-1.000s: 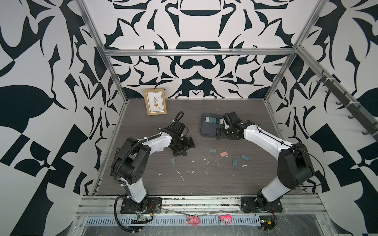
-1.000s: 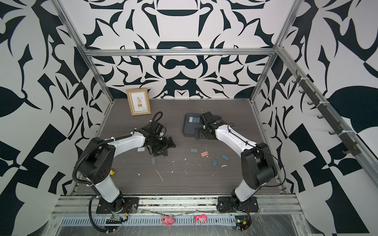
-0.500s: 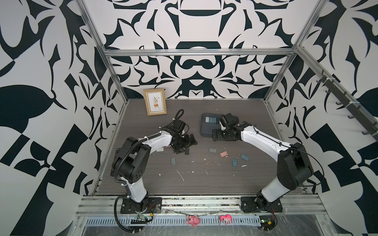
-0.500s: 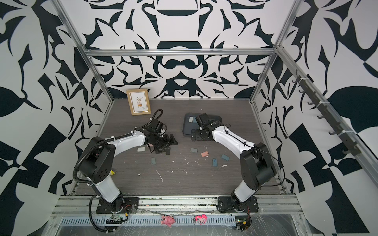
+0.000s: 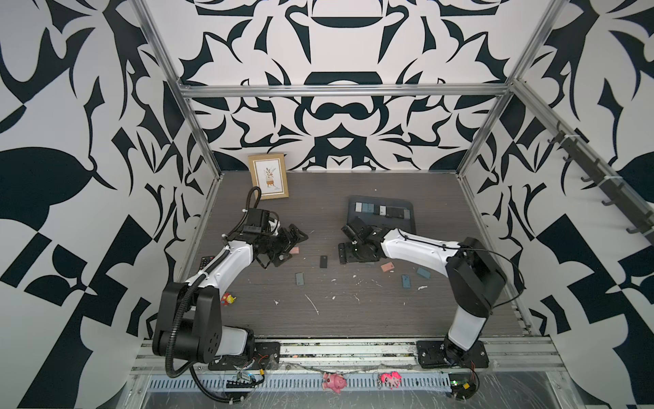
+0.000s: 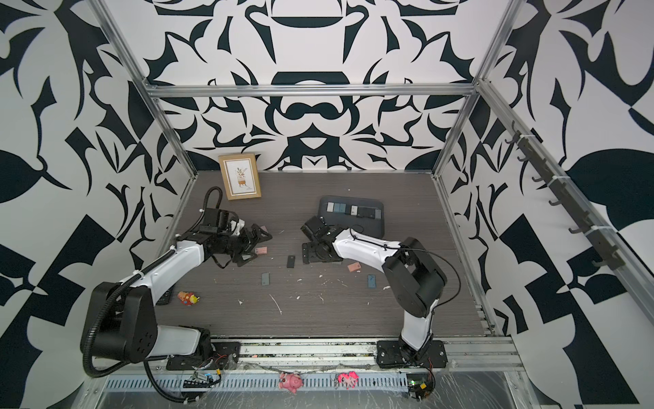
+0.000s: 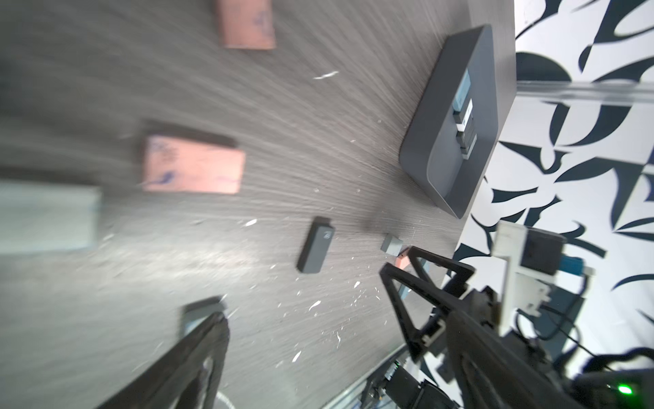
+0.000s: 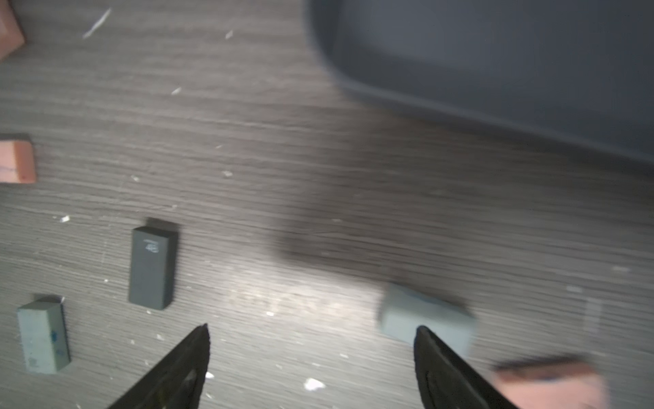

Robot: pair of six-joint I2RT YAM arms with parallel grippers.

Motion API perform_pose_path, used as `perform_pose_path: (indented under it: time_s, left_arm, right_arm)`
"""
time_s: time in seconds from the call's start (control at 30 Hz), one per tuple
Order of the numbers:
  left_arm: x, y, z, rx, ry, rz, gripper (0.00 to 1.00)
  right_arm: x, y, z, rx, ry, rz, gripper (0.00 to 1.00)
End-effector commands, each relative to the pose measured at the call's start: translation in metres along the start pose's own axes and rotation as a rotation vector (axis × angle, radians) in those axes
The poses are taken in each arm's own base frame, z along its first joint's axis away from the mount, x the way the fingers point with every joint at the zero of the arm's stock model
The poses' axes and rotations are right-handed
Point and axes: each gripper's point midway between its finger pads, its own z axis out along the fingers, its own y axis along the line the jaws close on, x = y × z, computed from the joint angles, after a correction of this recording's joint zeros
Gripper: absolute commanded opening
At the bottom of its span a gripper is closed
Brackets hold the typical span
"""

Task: Put the eraser in the storage box
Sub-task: Pick up the eraser from the center of the board.

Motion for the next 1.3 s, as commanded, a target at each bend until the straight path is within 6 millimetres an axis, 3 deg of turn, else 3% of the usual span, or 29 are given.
perform_pose_path:
  time_s: [0.0, 0.13, 0.37, 0.67, 0.93, 1.13, 1.27]
  left_arm:
    - [0.012, 0.001, -0.014, 0.095, 0.045, -0.028, 0.99]
    - [0.013, 0.013, -0.027, 0.135, 0.023, -0.057, 0.99]
    - [0.016, 0.023, -0.029, 0.18, 0.037, -0.084, 0.99]
    - [0.015, 0.019, -0.03, 0.196, 0.031, -0.062, 0.99]
    - [0.01, 0.015, -0.031, 0.197, 0.022, -0.045, 0.99]
    - [0.007, 0.016, -0.034, 0.172, -0.004, -0.025, 0.99]
    - [0.006, 0.019, -0.031, 0.165, 0.0, -0.033, 0.99]
  right_arm:
    - [-0.013, 0.031, -0.006, -0.018, -0.05, 0.004, 0.9]
    - [-0.007, 0.058, 0.006, -0.015, -0.035, -0.04, 0.87]
    - [-0.003, 0.08, 0.025, -0.005, -0.012, -0.065, 0.81]
    - [0.0, 0.079, 0.043, 0.048, 0.011, -0.074, 0.62]
    - [0.008, 0.077, 0.043, 0.078, 0.026, -0.089, 0.39]
    - [0.001, 0.07, 0.043, 0.124, 0.003, -0.11, 0.21]
    - [0.0, 0.066, 0.044, 0.133, 0.011, -0.118, 0.17]
